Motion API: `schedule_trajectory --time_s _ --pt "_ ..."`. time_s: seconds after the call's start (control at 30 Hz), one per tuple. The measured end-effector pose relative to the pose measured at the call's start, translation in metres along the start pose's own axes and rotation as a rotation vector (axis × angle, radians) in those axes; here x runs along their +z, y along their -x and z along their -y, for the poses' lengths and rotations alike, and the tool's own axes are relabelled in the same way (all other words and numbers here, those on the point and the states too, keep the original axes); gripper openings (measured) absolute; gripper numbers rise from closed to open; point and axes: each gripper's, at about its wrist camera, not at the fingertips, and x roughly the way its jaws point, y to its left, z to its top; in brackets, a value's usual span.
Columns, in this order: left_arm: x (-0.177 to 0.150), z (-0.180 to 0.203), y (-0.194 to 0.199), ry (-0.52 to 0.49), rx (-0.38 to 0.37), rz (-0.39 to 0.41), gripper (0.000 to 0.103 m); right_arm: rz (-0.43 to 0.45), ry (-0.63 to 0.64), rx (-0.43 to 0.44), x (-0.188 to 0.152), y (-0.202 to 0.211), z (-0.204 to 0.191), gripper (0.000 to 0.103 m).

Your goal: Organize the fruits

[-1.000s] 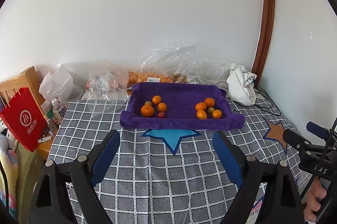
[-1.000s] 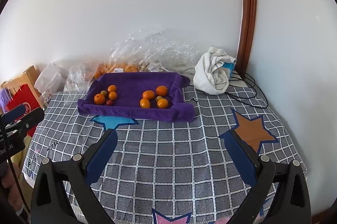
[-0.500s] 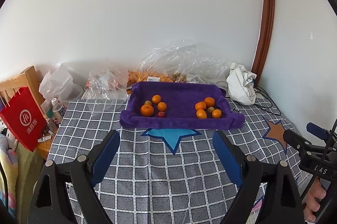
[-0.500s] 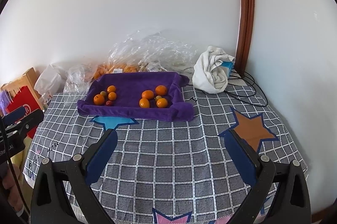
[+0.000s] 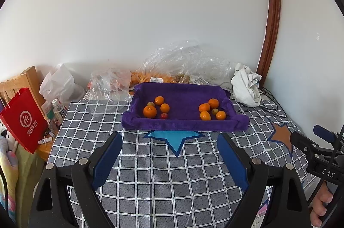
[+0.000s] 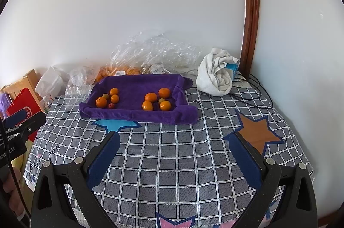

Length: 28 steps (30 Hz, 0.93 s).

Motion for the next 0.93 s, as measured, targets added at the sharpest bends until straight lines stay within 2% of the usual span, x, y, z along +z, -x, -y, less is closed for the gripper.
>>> schedule_trajectory --time_s 0.77,0.93 --pt "-0.0007 -0.0001 0.0003 0.008 0.006 -0.003 0.09 0.001 0.011 -0.008 0.0005 -0.0005 -0.0062 0.1" --pt "-0.0009 0.0021 -0.0029 0.004 0.019 -0.008 0.09 0.001 0.007 0.012 -0.0008 -0.0032 -0.0067 0.1"
